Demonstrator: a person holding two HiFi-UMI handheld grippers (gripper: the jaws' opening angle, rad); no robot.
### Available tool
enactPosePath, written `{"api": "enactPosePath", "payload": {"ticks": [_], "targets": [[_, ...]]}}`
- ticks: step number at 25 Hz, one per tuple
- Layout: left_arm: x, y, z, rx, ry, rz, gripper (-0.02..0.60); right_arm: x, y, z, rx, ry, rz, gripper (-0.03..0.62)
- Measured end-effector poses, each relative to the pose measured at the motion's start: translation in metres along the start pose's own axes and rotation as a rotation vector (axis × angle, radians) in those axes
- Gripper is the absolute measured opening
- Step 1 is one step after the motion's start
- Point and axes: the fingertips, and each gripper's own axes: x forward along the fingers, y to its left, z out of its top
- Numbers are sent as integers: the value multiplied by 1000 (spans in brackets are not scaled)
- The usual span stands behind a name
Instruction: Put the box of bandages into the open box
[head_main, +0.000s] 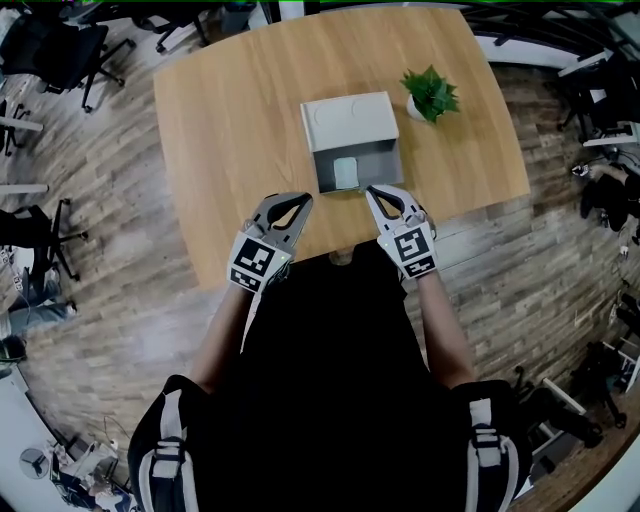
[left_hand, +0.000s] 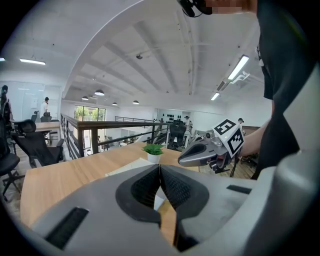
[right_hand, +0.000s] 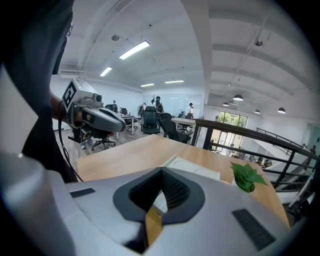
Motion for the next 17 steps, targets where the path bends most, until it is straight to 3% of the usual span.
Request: {"api": "enactPosePath", "payload": {"ticks": [17], "targets": [[-5, -3, -6, 27, 0, -64, 23, -12, 18, 11, 3, -20, -43, 25]]}}
